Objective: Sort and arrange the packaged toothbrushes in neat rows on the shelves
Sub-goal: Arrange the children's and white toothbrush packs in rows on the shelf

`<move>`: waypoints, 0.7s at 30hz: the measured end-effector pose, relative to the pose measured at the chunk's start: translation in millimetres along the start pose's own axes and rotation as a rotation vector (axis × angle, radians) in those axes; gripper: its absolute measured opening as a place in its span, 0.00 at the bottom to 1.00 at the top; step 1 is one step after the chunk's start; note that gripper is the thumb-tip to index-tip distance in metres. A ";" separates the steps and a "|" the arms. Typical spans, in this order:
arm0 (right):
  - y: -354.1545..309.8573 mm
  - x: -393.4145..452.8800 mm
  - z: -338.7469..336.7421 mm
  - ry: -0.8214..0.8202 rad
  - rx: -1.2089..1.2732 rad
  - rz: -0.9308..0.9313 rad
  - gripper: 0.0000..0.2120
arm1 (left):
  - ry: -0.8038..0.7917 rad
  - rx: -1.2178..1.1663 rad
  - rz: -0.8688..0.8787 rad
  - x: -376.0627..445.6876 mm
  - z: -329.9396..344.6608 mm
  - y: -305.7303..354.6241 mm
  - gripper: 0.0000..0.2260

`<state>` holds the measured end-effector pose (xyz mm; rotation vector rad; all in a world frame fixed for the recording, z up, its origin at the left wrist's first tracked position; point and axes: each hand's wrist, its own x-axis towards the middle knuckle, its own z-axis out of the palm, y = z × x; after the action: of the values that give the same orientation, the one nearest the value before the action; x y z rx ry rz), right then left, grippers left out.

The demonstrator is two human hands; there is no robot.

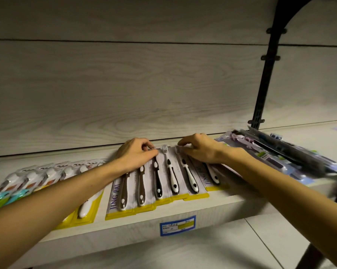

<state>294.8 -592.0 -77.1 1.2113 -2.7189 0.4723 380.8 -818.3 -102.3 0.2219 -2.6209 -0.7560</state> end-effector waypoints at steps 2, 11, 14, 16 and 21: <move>0.0 -3.2 5.0 0.037 -0.029 -0.012 0.15 | -0.020 0.072 -0.026 3.9 -0.1 5.5 0.10; -1.1 -6.2 15.8 0.090 -0.192 -0.089 0.14 | -0.074 0.118 0.151 11.5 10.3 19.0 0.21; 2.9 -3.8 16.7 0.091 -0.253 -0.060 0.14 | -0.036 0.070 0.125 13.0 12.2 14.7 0.16; 4.7 -1.5 16.1 0.083 -0.264 -0.014 0.15 | -0.027 0.060 0.131 12.6 13.0 12.6 0.15; 15.5 3.6 7.5 0.058 -0.037 0.090 0.19 | -0.025 0.048 0.153 9.9 13.4 12.0 0.15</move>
<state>281.0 -587.2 -86.9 1.0529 -2.7290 0.4575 365.7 -804.4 -102.9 0.0248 -2.6451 -0.6488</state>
